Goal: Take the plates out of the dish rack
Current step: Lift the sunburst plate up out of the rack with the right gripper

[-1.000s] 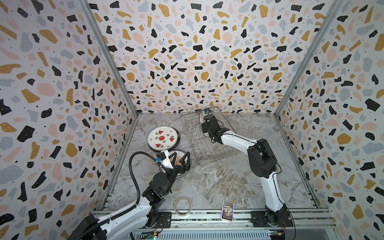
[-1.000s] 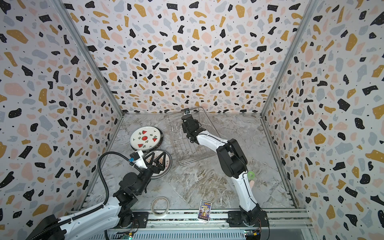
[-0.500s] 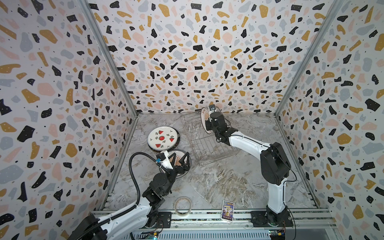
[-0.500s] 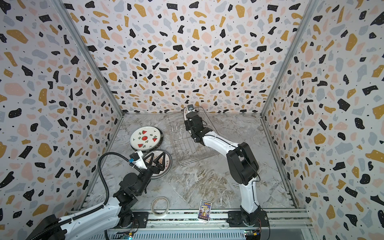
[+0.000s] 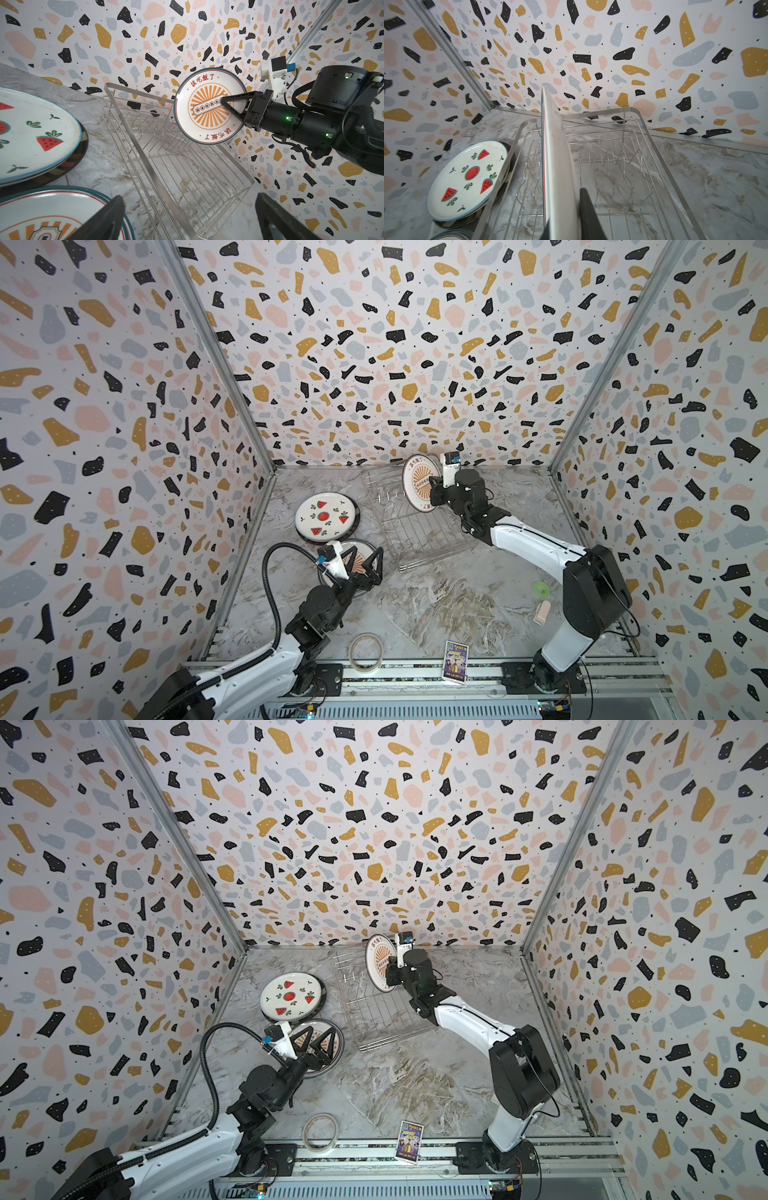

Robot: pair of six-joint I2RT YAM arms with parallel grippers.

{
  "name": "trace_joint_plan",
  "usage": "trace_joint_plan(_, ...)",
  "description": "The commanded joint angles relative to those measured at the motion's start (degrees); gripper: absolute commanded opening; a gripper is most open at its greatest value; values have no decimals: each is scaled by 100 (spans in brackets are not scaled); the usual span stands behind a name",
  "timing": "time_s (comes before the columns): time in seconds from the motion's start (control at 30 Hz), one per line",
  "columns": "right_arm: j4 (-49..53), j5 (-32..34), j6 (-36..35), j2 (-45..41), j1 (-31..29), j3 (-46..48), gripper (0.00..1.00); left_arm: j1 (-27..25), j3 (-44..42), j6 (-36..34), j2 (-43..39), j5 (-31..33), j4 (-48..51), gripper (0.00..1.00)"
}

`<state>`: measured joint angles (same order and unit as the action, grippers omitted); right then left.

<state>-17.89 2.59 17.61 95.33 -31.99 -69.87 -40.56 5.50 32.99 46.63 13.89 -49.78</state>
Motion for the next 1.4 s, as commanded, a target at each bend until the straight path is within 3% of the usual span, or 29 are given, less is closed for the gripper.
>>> trace_joint_plan(0.0,-714,-1176,569,-549,299,345,6,13,226,-44,74,-352,-260,100)
trace_joint_plan(0.2,-1437,-2635,1300,-1053,918,1264,6,13,518,3,411,-797,-327,100)
trace_joint_plan(0.43,-2149,-3955,1955,-1326,1337,1796,6,13,935,183,907,-2004,-800,100)
trace_joint_plan(0.7,-3634,-4999,2919,-1459,1571,2513,6,13,1222,434,1341,-1828,-1024,99)
trace_joint_plan(0.8,-4042,-5222,3123,-1599,1609,2783,6,13,1367,688,1678,-2050,-1347,98)
trace_joint_plan(0.9,-4206,-5332,3175,-1807,1602,3033,6,-90,1398,681,1809,-1514,-1368,97)
trace_joint_plan(1.07,-4433,-5405,3239,-2100,1477,3327,6,-258,1490,695,2052,-1588,-1793,95)
trace_joint_plan(1.27,-4372,-5533,3073,-2117,1246,3338,6,-449,1980,544,2458,-1800,-1520,86)
trace_joint_plan(1.37,-4425,-5473,3058,-2119,1212,3374,6,-456,1979,591,2593,-1838,-1745,74)
